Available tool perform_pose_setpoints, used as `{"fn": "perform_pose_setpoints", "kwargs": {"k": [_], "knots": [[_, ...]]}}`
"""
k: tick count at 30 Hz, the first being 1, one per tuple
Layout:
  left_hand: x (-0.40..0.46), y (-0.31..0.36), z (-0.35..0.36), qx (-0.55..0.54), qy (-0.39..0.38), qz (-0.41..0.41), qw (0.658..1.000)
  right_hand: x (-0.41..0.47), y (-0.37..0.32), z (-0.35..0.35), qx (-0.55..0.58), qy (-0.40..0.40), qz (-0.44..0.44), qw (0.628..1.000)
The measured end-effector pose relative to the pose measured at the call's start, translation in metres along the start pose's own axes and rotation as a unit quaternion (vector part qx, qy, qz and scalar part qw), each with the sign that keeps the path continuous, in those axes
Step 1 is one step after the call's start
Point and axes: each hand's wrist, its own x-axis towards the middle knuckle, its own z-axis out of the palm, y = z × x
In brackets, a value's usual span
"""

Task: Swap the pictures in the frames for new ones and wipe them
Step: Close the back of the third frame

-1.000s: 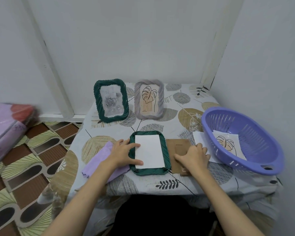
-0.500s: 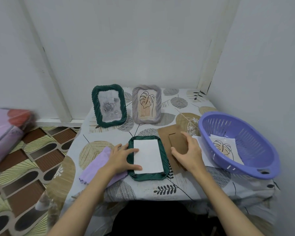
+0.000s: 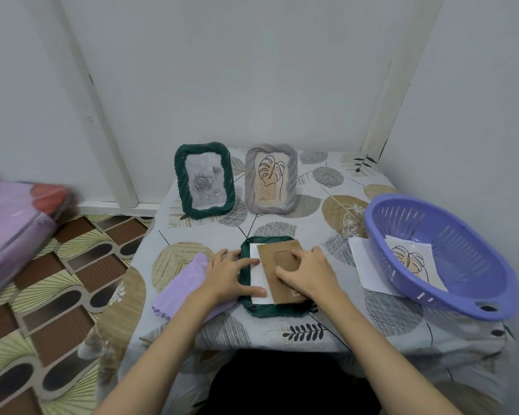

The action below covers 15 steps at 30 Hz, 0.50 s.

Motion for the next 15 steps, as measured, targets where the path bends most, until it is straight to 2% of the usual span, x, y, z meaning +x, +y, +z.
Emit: {"fn": "perform_pose_setpoints", "kwargs": {"k": [15], "knots": [[0.005, -0.012, -0.006, -0.049, 0.009, 0.003, 0.999, 0.005, -0.016, 0.023, -0.023, 0.013, 0.023, 0.999]]}}
